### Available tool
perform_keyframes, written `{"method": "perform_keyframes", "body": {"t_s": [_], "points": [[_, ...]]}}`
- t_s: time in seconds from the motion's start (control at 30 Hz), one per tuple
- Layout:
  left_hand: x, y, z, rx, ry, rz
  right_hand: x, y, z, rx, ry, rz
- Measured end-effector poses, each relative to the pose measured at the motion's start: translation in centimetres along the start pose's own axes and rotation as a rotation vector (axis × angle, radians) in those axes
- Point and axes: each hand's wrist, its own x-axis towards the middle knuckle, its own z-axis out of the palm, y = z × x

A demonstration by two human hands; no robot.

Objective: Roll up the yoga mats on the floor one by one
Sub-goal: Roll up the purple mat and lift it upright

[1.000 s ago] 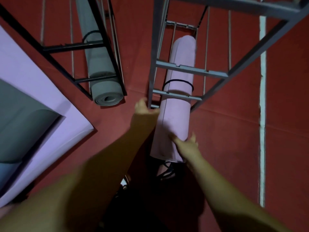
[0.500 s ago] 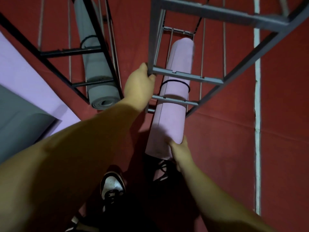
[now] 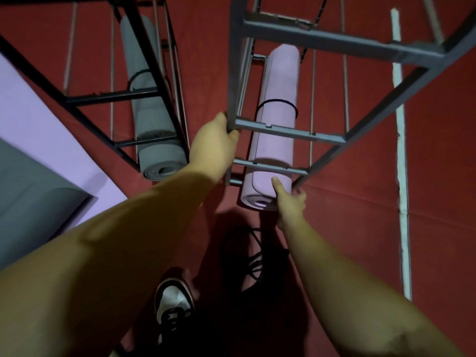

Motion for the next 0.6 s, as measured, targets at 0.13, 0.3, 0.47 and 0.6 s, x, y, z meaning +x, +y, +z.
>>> {"method": "perform_keyframes", "body": {"t_s": [0.13,0.3,0.47,0.6], "points": [[-0.1,-0.2,0.2,-0.021,0.011,-0.001,-1.6,1.3,0.7,0.298,-0.204,0.383],[-0.1,-0.2,0.1,-0.021,0.003,0.002,-1.0,-0.2,3.1,0.544,-0.264,0.43],[-0.1,-0.1,0.0,-0.012,-0.004,-0.007,-0.4,1.0,3.4,0.777,-0.227,0.377],[0.0,0.0,0.0,-0.009,-0.007,-0.014,0.0,1.7,2.5,0.957,-0.276,0.383]]}}
